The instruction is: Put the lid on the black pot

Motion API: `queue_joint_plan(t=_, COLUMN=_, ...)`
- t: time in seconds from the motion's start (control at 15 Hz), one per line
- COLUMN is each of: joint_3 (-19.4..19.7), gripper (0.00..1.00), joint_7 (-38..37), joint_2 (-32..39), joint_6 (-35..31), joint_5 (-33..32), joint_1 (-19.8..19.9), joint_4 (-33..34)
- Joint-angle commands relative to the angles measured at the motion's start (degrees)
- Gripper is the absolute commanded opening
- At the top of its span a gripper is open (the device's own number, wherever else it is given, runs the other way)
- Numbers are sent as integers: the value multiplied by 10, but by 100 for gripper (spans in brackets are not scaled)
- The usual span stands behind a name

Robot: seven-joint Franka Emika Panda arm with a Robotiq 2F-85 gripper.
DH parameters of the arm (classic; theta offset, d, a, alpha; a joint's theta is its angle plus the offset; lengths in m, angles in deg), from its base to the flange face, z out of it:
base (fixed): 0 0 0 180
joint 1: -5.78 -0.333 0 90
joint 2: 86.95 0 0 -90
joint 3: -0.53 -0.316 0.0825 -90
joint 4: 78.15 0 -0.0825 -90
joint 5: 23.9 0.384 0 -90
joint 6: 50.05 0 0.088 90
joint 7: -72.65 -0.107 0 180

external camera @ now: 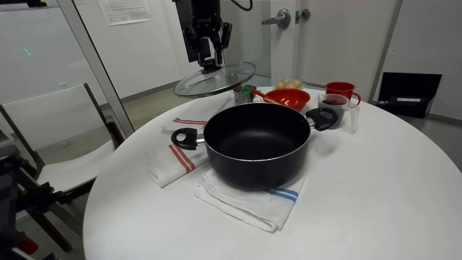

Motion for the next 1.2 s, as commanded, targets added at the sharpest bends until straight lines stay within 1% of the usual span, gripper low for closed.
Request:
queue_joint_plan(t=0.0, joint_3=8, gripper=25, joint_7=-17, joint_2=-32, joint_6=14, joint_5=27, joint_1=23, joint_4=-25)
queue_joint_plan(t=0.53, joint_3=17, gripper=25, joint_7=-26, joint_2=-31, joint_6=12, joint_5=96, joint_1=83, joint_4=-30)
queue_joint_plan(t=1.13, joint_3=37, gripper=25, joint_7=-51, joint_2=-26, joint_6=11, joint_5=143, joint_1=125, joint_4=-37)
